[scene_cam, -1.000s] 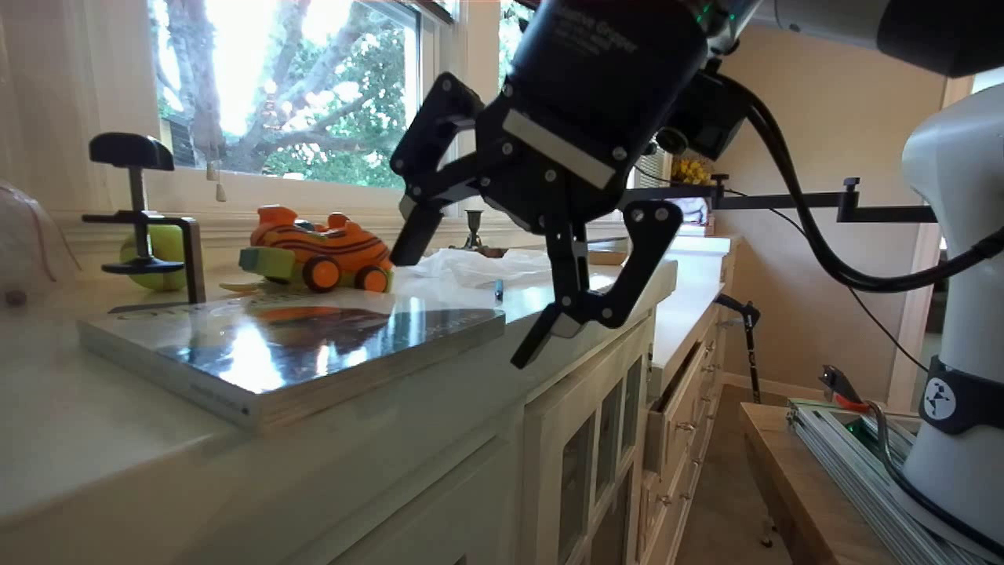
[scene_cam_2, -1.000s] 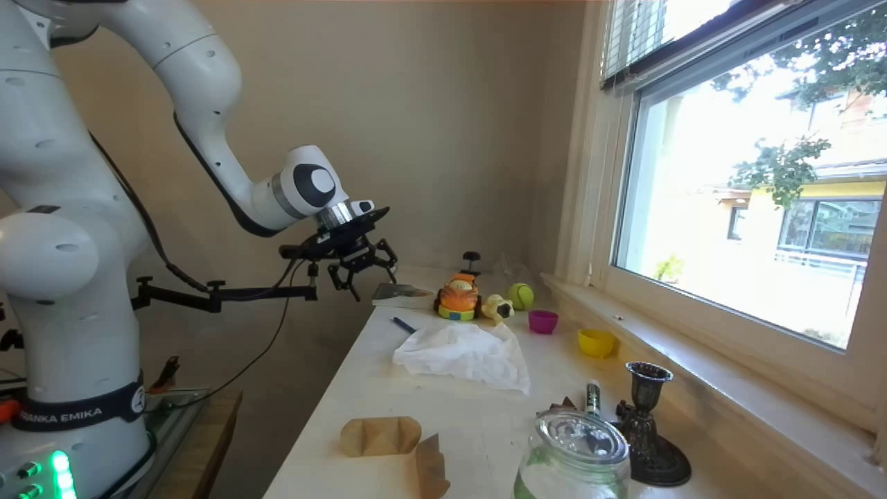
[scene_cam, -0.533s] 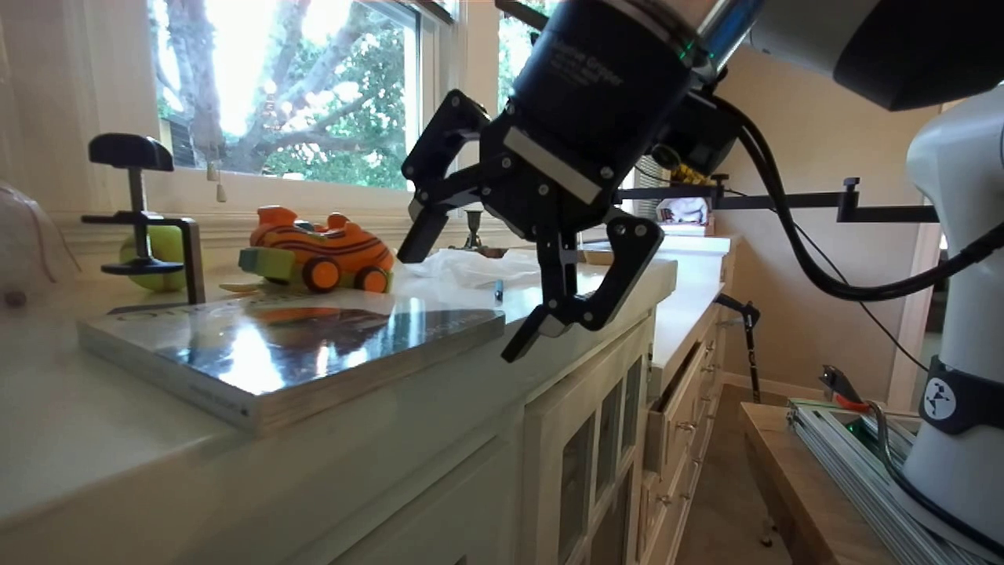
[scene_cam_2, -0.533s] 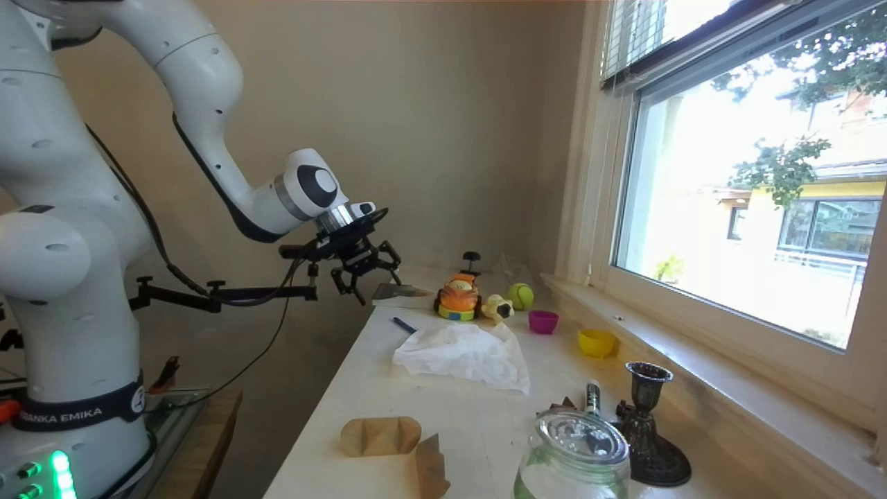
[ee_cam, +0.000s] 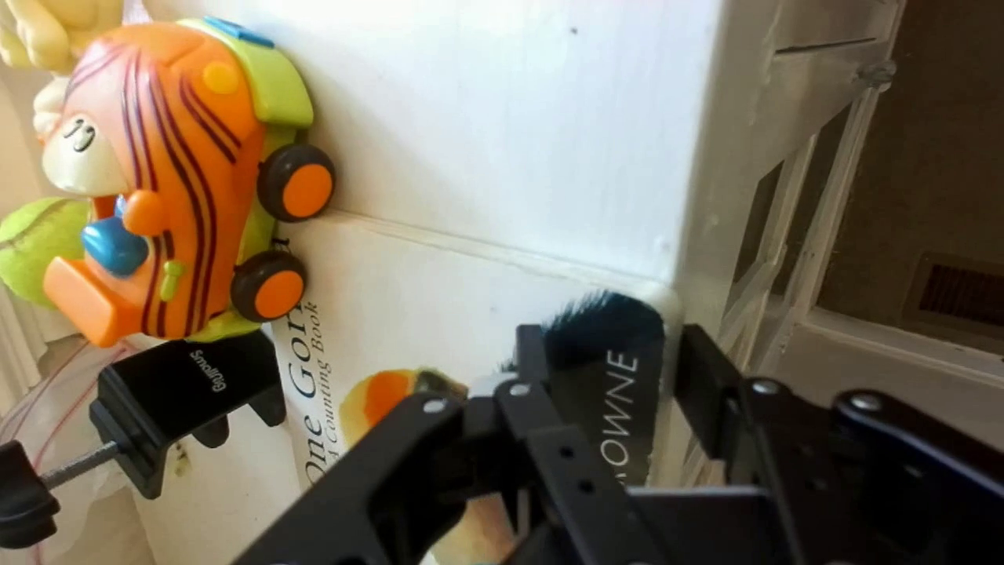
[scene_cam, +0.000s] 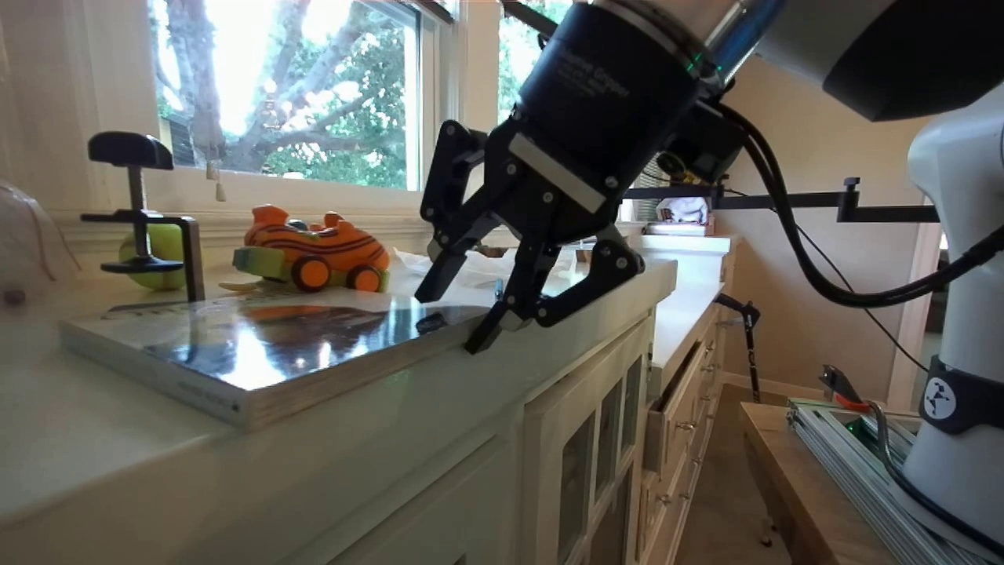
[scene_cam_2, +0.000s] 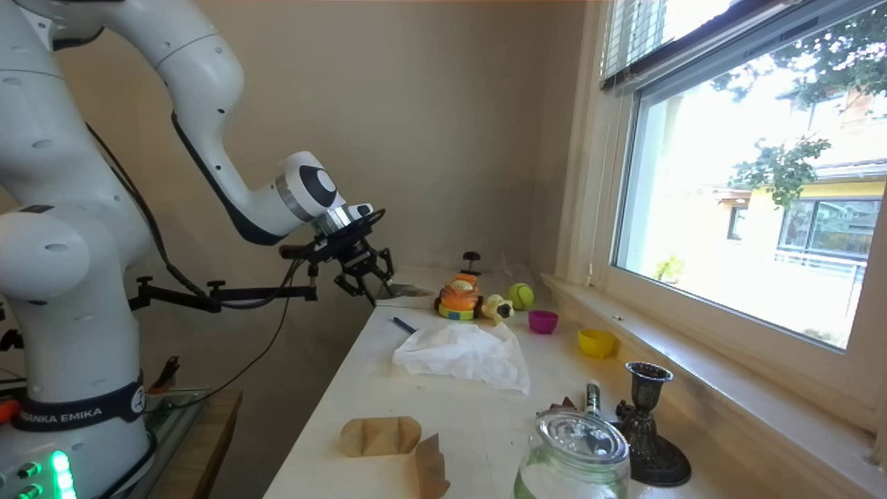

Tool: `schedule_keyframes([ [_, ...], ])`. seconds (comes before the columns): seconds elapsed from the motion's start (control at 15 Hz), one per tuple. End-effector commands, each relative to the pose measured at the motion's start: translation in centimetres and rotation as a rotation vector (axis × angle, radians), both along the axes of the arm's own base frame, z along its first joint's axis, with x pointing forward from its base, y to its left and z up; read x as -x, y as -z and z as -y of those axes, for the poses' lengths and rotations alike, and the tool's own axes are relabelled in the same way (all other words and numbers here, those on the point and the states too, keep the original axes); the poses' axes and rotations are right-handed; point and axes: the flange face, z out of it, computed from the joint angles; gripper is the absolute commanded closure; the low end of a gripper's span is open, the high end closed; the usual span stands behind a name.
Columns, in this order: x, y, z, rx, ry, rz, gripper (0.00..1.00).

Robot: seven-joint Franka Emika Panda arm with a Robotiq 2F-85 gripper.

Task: Flip the children's book over

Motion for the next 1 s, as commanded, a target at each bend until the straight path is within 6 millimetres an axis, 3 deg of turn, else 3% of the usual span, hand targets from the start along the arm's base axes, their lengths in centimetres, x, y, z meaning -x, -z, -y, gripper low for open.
schedule_keyframes([
  [0.0, 0.23, 0.32, 0.03, -0.019, -0.006, 0.012, 0.83],
  [0.07, 0.32, 0.34, 0.02, -0.018, -0.009, 0.013, 0.89],
  [0.87, 0.48, 0.66, -0.02, -0.087, -0.046, -0.005, 0.90],
  [0.93, 0.96, 0.03, -0.91, -0.090, -0.050, -0.008, 0.91],
])
